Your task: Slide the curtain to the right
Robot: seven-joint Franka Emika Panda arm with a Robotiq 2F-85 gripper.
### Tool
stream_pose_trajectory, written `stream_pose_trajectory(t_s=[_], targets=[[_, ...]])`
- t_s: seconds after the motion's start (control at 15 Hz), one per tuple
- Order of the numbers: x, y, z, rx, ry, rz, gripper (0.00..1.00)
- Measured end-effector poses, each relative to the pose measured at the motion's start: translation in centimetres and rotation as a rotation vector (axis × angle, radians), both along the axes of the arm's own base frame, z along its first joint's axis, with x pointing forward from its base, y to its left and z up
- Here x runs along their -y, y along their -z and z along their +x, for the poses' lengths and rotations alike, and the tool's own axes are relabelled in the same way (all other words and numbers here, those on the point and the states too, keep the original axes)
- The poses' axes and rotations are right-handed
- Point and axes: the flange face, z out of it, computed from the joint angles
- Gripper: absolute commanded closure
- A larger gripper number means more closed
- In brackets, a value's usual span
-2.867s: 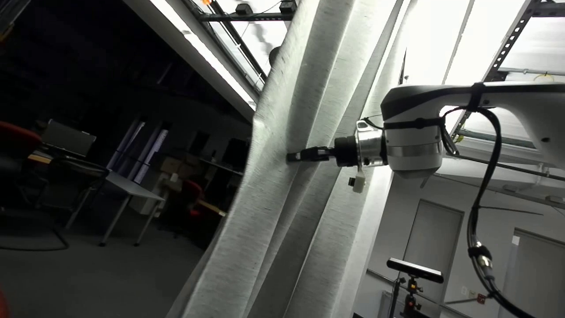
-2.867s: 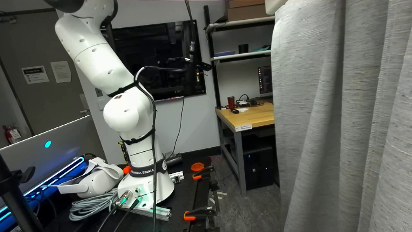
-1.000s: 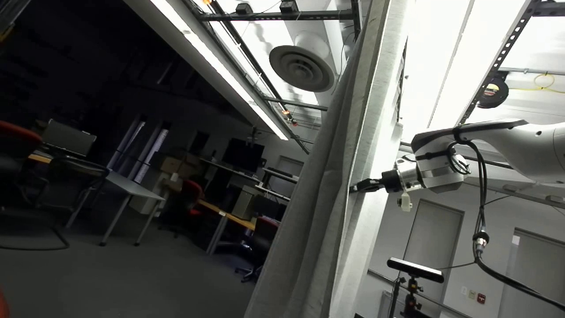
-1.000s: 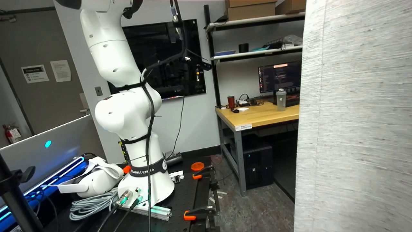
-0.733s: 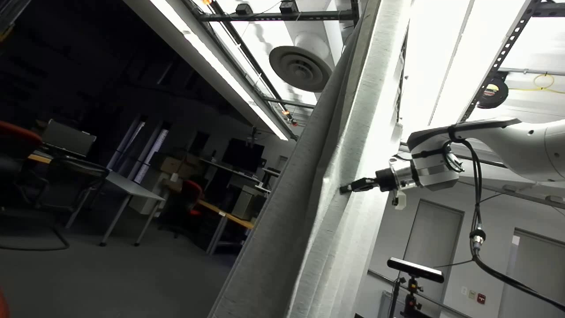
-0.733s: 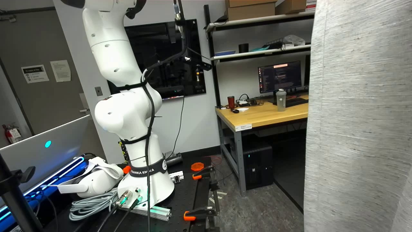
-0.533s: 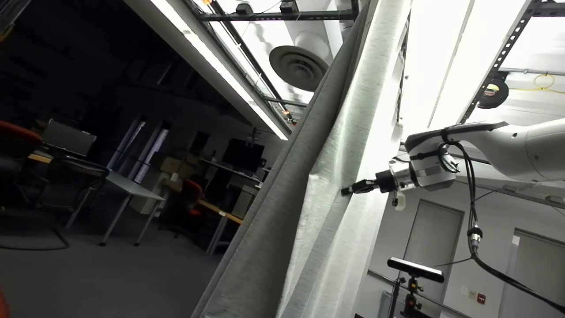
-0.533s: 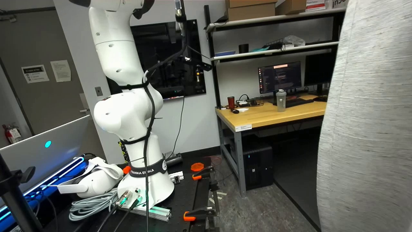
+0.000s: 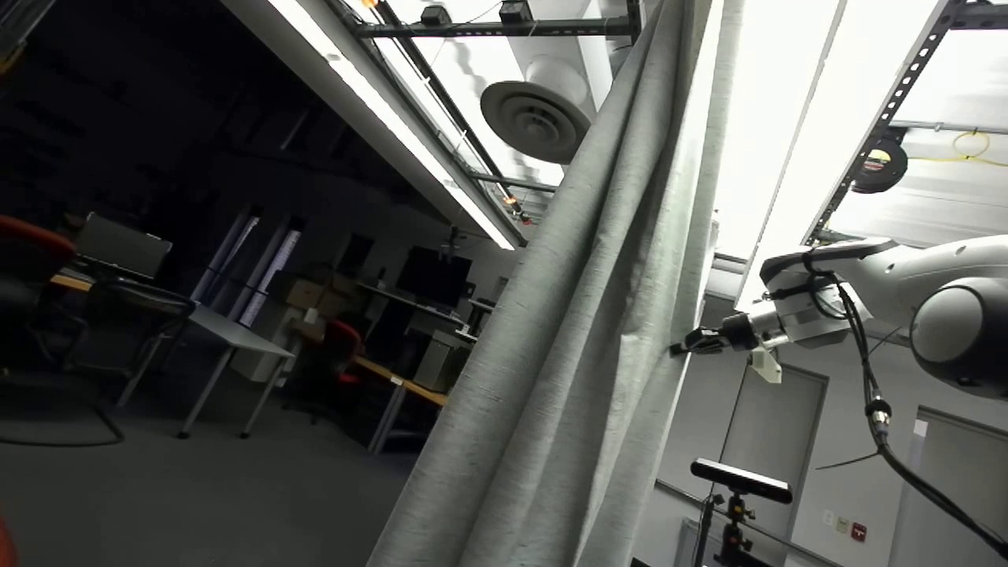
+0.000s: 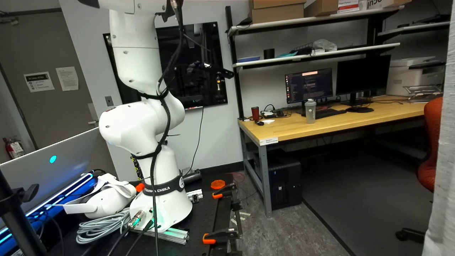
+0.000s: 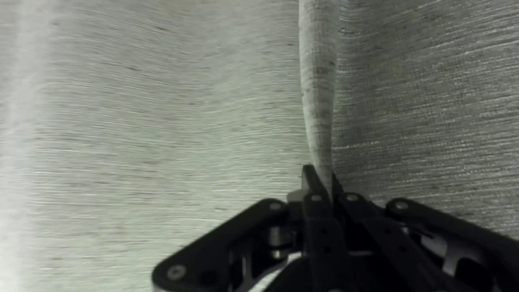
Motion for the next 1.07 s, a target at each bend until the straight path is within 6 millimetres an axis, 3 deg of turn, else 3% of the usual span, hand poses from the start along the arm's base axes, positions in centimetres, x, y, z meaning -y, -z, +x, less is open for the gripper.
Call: stream_pose_trajectory(t_s=[0.27, 0.4, 0.47, 0.6, 0.73, 1.07], targets=[[6.4, -1.4, -7.0, 0.044, 0.203, 0.037, 1.0], [8.1, -2.3, -8.9, 0.072, 0.254, 0.042, 1.0], [8.3, -2.6, -8.8, 0.075, 0.258, 0.037, 1.0], [7.9, -2.2, -7.1, 0.072, 0.231, 0.036, 1.0], [6.7, -1.3, -4.0, 0.063, 0.173, 0.044, 1.0], [1.2, 1.0, 3.9, 0.031, -0.023, 0.104, 1.0]])
